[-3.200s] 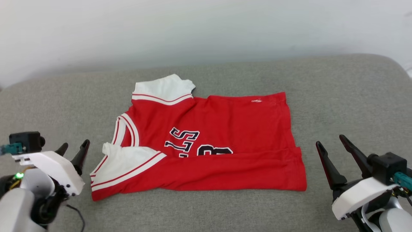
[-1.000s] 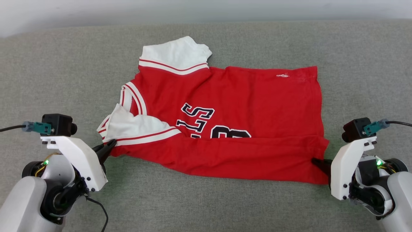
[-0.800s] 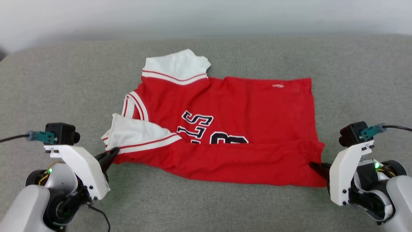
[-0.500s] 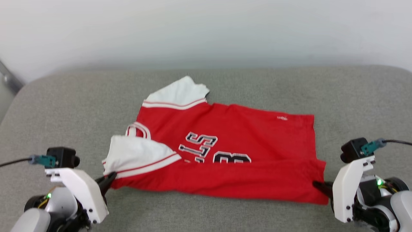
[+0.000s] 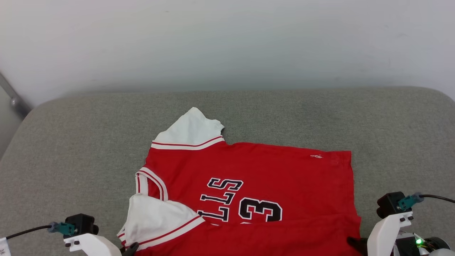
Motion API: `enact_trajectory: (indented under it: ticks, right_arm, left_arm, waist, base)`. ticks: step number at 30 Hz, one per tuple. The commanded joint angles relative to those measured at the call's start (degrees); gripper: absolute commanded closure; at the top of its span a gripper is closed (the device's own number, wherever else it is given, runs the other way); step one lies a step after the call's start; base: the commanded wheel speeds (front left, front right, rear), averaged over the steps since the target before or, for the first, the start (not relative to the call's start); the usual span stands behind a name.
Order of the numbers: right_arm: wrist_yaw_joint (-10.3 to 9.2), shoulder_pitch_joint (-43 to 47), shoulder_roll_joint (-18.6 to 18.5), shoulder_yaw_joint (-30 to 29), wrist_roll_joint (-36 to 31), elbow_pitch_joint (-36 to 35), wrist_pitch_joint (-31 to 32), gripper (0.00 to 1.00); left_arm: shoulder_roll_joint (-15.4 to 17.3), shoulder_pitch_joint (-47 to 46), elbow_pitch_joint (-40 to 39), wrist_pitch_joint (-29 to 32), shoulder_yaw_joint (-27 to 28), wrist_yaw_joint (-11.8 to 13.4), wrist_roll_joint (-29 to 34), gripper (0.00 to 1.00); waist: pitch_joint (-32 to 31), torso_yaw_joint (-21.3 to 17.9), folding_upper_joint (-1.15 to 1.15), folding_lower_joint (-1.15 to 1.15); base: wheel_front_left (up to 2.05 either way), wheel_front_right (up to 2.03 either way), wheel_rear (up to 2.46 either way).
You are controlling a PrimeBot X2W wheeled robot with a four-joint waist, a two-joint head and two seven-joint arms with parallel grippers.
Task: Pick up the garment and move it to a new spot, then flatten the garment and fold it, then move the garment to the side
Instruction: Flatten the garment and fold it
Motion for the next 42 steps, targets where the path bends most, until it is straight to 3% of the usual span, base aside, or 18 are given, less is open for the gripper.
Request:
enact_trajectory:
  ticks: [1, 7, 13, 16, 20, 26, 29, 33, 37, 38, 42]
  right_arm:
    - [-0.02, 0.60, -0.26, 0.48, -0.33, -0.19, -1.35, 0.00]
    - [-0.01, 0.49, 1.06, -0.20, -4.17, -1.88, -13.05, 0.00]
    - [-0.02, 1.17, 4.17, -2.17, -10.50, -6.50, -22.34, 0.00]
    - [-0.02, 1.35, 5.73, -2.99, -13.48, -9.10, -26.40, 0.00]
    - [-0.02, -0.03, 8.00, -4.59, -16.48, -12.44, -31.22, 0.00]
    - [-0.02, -4.42, 10.93, -6.65, -19.71, -17.89, -35.70, 0.00]
    - [-0.02, -6.35, 12.16, -7.54, -20.71, -19.35, -37.13, 0.00]
    - [-0.02, -8.34, 13.20, -8.47, -21.66, -19.96, -38.67, 0.00]
    - [-0.02, -9.62, 13.54, -8.79, -21.72, -19.95, -39.06, 0.00]
    - [-0.02, -9.62, 13.54, -8.79, -21.72, -19.95, -39.06, 0.00]
    - [-0.02, -10.19, 13.90, -8.04, -20.89, -19.39, -38.95, 0.00]
  left_arm:
    - [-0.50, -1.06, 0.53, -1.17, 0.05, -0.22, 0.41, 0.00]
    - [-0.46, -3.98, 2.57, -6.28, 1.09, -0.78, 2.85, 0.00]
    - [-1.22, -7.38, 3.87, -13.48, 4.35, 2.86, 5.94, 0.00]
    - [-1.40, -9.63, 4.32, -16.85, 5.09, 3.49, 7.60, 0.00]
    - [-1.36, -13.89, 3.73, -20.54, 5.06, 4.25, 10.47, 0.00]
    - [-0.24, -24.46, 3.90, -24.32, 6.46, 5.67, 13.69, 0.00]
    - [0.76, -30.22, 5.26, -23.82, 6.34, 4.30, 13.88, 0.00]
    - [2.06, -37.23, 8.35, -20.54, 4.91, 0.21, 12.47, 0.00]
    - [4.01, -44.34, 11.80, -12.77, 2.05, -5.13, 10.41, 0.00]
    - [4.01, -44.34, 11.80, -12.77, 2.05, -5.13, 10.41, 0.00]
    - [7.22, -50.42, 15.50, -1.35, -0.78, -8.65, 8.47, 0.00]
  waist:
    - [0.28, -0.02, 0.00, 0.01]
    - [0.31, -1.54, 0.00, 0.01]
    - [-0.16, -3.67, 0.00, 0.01]
    - [0.30, -4.86, 0.00, 0.01]
    - [3.20, -6.64, 0.00, 0.01]
    - [12.76, -9.65, 0.00, 0.01]
    - [16.88, -11.10, 0.00, 0.01]
    - [20.58, -12.78, 0.00, 0.01]
    - [23.04, -14.14, 0.00, 0.01]
    - [23.04, -14.14, 0.00, 0.01]
    - [24.95, -15.80, 0.00, 0.01]
  base:
    - [0.00, 0.00, 0.00]
    - [0.00, 0.00, 0.00]
    - [0.00, 0.00, 0.00]
    - [0.00, 0.00, 0.00]
    - [0.00, 0.00, 0.00]
    - [0.00, 0.00, 0.00]
    - [0.00, 0.00, 0.00]
    - [0.00, 0.00, 0.00]
    - [0.00, 0.00, 0.00]
    - [0.00, 0.00, 0.00]
    - [0.00, 0.00, 0.00]
